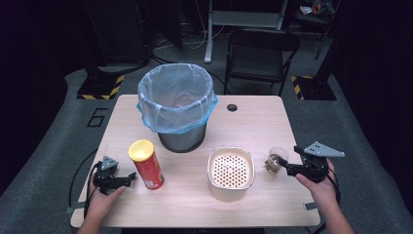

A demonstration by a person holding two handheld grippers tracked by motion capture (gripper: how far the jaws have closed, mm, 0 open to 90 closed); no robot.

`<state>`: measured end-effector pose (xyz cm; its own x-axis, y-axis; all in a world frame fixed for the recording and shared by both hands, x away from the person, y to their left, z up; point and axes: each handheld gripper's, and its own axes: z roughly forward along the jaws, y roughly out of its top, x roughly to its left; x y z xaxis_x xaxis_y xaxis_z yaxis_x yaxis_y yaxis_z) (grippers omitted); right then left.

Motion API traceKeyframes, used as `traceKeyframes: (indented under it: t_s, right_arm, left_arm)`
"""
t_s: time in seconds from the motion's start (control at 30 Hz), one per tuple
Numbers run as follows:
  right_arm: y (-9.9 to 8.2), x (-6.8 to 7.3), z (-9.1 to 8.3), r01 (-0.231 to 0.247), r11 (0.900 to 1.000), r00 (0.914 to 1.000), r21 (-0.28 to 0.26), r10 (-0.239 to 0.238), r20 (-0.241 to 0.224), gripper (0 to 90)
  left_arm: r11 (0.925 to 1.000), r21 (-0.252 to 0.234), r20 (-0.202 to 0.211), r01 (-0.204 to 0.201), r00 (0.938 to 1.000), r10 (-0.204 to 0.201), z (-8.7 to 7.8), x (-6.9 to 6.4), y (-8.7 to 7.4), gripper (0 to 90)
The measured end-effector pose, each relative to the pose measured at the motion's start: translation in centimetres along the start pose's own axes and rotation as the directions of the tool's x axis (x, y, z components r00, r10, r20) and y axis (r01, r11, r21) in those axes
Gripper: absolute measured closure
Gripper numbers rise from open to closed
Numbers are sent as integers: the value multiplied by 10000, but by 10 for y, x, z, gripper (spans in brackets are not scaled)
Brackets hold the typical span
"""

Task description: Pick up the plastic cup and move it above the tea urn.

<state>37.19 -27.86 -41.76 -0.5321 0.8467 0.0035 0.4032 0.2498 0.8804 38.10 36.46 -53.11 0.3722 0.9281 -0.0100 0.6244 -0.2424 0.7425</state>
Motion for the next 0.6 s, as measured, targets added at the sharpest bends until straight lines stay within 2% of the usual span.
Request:
traceKeyframes:
  t_s: [0.07, 0.17, 0.2, 0.23, 0.3, 0.33, 0.37, 0.47, 0.5, 0.6]
  right_arm:
    - [11, 12, -1, -108, 9999, 9998, 18, 108, -167, 358]
    - [24, 30, 5, -380, 9990, 9974, 216, 392, -600, 436]
    - [28, 36, 8, -457, 9983, 9950, 349, 486, -873, 453]
    - [36, 49, 15, -486, 9979, 9894, 438, 541, -1346, 481]
    - [39, 52, 18, -485, 9979, 9877, 437, 544, -1465, 493]
    - [44, 60, 29, -555, 9964, 9808, 642, 664, -1835, 536]
    - [44, 60, 29, -555, 9964, 9808, 642, 664, -1835, 536]
    - [45, 66, 47, -439, 9933, 9758, 1072, 656, -2084, 589]
    - [43, 69, 56, -392, 9894, 9745, 1395, 687, -2135, 622]
    - [40, 71, 69, -96, 9841, 9761, 1774, 477, -2121, 679]
  left_arm:
    - [10000, -7, 5, 2, 10000, -2, 0, 0, 0, 114]
    - [10000, -5, 2, 3, 10000, -3, 0, 0, 0, 114]
    - [10000, -8, 5, 3, 10000, -3, 0, 0, 0, 114]
    - [10000, -5, -2, 4, 10000, -4, 0, 0, 0, 114]
    - [10000, -7, 5, 1, 10000, -1, 0, 0, 0, 114]
    - [10000, -10, 0, 3, 10000, -3, 0, 0, 0, 113]
    - [10000, -6, 5, 2, 10000, -2, 0, 0, 0, 113]
    - [10000, -7, 4, 2, 10000, -2, 0, 0, 0, 114]
    - [10000, -6, 0, 2, 10000, -2, 0, 0, 0, 114]
    - [10000, -5, 5, -1, 10000, 1, 0, 0, 0, 114]
